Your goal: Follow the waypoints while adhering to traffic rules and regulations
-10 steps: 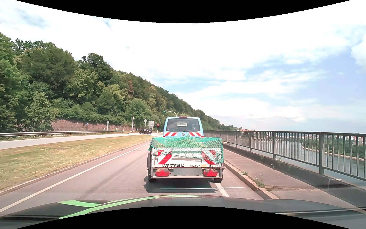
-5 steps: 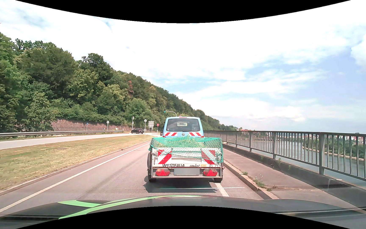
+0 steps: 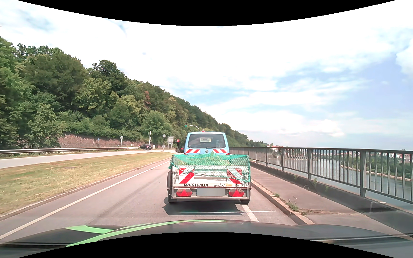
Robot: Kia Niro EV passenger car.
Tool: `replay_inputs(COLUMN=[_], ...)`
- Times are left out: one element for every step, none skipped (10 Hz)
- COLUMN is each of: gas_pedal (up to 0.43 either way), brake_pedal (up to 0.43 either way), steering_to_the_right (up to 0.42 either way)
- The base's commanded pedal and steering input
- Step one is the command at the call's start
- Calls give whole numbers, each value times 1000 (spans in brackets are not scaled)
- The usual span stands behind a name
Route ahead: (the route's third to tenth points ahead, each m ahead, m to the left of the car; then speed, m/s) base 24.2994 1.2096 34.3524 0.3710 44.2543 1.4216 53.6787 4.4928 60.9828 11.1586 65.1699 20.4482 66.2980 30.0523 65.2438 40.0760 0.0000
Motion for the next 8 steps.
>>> replay_inputs(gas_pedal=[0, 0, 0, 0, 0, 0, 0, 0], brake_pedal=[317, 317, 317, 317, 317, 317, 317, 317], steering_to_the_right=[-3, -3, -3, -3, -3, -3, -3, -3])
